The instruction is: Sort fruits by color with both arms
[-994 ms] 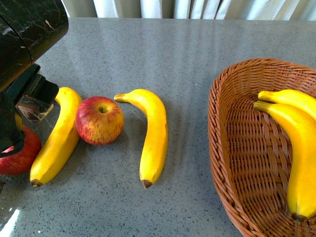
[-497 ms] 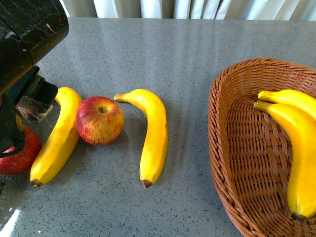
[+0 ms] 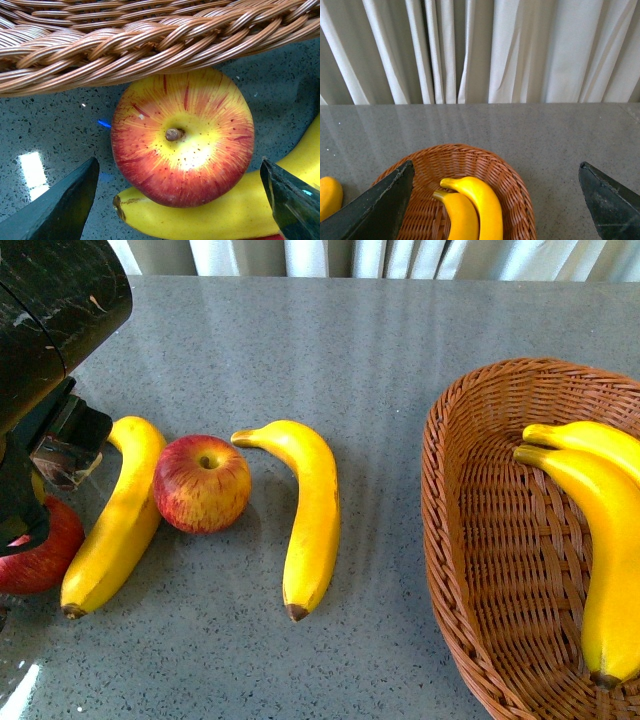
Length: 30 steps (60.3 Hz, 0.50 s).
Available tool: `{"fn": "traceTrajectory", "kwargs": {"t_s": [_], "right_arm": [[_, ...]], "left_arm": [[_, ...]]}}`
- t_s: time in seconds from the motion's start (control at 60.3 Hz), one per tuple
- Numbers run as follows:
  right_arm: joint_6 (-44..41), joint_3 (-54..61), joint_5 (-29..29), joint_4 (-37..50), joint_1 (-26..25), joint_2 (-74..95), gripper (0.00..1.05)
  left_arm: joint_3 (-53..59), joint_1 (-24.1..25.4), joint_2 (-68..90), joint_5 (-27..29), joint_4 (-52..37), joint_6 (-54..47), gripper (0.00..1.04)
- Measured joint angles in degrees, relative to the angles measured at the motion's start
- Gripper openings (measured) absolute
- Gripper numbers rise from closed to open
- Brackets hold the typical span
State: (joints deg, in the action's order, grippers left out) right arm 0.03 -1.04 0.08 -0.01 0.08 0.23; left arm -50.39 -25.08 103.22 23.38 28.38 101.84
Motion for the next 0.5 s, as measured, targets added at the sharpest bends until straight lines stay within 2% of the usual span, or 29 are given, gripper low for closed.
{"fn": "traceTrajectory", "kwargs": {"t_s": [0.497], "right_arm": [[0.00,0.00,0.02,0.00,0.00,0.00,0.96]], "left_arm": [[0.00,2.29,0.63,0.61,-1.57,-2.25,0.96]]}}
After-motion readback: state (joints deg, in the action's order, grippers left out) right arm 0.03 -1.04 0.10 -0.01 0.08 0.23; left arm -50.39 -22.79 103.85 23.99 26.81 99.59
